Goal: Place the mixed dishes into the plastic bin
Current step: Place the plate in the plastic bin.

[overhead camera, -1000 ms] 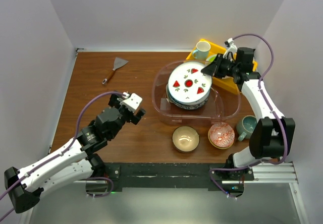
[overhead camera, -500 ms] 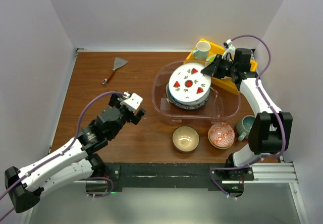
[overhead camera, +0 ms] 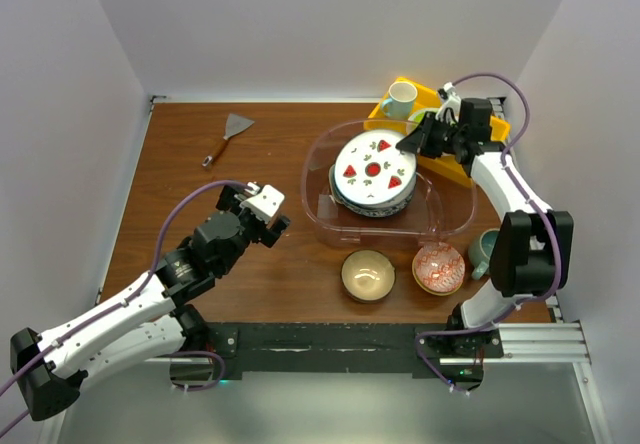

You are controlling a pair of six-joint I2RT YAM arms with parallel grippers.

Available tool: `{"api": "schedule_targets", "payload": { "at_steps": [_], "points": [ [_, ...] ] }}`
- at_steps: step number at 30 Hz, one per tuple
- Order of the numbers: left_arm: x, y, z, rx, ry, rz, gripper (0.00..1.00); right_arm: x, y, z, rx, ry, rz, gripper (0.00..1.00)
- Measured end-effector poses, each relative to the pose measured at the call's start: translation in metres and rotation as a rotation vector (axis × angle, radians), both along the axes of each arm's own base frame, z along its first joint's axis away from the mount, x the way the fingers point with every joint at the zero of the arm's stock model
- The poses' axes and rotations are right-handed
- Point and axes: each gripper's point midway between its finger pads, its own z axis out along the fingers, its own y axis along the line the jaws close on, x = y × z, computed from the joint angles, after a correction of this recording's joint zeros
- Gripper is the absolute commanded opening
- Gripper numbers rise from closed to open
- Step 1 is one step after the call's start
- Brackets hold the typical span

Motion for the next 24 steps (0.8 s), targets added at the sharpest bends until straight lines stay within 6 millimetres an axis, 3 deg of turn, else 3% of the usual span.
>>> {"api": "schedule_targets", "payload": {
  "at_steps": [7,11,17,18,24],
  "points": [
    [0.0,0.0,-0.001,0.002,0.002,0.0,1.0,0.008,-0.004,-0.018,-0.027,0.028,-0.012,0.01],
    [0.0,0.0,-0.001,0.002,0.002,0.0,1.0,0.019,-0.008,-0.029,-0.053,0.038,-0.029,0.07],
    [0.0,0.0,-0.001,0.002,0.002,0.0,1.0,0.025,-0.014,-0.051,-0.084,0.08,-0.053,0.3],
    [0.0,0.0,-0.001,0.002,0.002,0.0,1.0,0.025,-0.015,-0.053,-0.087,0.086,-0.057,0.38],
    [0.0,-0.001,-0.001,-0.006,0.006,-0.008,1.0,0.025,-0.018,-0.055,-0.114,0.076,-0.045,0.67]
  ]
}}
